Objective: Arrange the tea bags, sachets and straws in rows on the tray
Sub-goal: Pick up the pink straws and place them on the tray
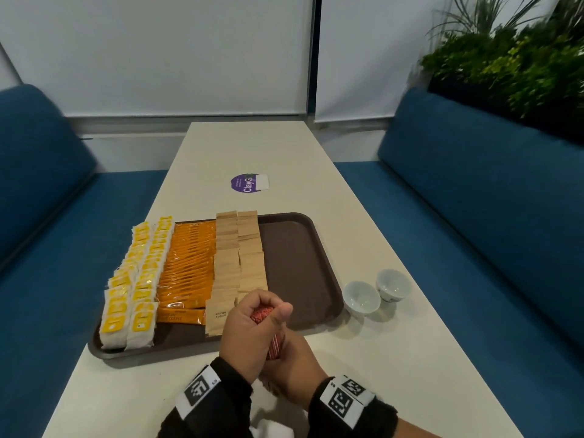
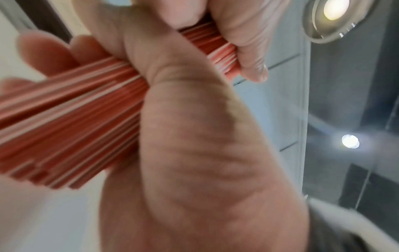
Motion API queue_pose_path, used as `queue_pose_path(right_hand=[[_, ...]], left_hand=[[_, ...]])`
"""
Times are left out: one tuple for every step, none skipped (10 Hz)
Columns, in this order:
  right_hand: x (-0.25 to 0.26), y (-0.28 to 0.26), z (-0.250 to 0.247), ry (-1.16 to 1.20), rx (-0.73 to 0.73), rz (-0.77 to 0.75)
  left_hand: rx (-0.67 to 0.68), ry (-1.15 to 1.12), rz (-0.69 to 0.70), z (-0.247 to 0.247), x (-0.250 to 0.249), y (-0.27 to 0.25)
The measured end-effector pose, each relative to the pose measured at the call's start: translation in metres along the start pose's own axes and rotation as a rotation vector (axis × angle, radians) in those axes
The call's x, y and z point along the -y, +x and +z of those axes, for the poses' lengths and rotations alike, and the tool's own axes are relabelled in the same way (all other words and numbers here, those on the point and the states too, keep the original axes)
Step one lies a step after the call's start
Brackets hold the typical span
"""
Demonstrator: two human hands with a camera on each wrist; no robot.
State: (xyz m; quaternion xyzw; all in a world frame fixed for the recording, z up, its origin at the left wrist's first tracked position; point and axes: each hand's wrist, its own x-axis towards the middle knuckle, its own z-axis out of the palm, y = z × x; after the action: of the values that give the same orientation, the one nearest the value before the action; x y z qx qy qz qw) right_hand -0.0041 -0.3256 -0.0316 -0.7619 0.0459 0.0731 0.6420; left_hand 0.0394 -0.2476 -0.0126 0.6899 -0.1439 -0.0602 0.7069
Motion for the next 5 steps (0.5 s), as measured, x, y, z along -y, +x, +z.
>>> queue_pose_path(right_hand=[[0.026,-0.006,-0.009,-0.080,0.035,0.083],[0.040,0.010,-0.026,-0.033,-0.096,0.193],[0.053,0.042,-0.053,0.006,-0.219,0.302],[0.060,0.091,-0.075,-0.122,-0.287,0.398],[0.059,0.138,-0.089,-0.408,-0.279,0.497]], left_hand=[[-0.010,-0.068,-0.038,-0.003,-0.011,0.009],[-0.013,-0.054,-0.052,-0.017,-0.019,0.018],[-0.072,0.091,-0.100,-0.041,-0.016,0.025],[-0.087,0.372,-0.155,-0.068,0.001,0.030],[-0.060,0.658,-0.270,-0.086,0.017,0.031]])
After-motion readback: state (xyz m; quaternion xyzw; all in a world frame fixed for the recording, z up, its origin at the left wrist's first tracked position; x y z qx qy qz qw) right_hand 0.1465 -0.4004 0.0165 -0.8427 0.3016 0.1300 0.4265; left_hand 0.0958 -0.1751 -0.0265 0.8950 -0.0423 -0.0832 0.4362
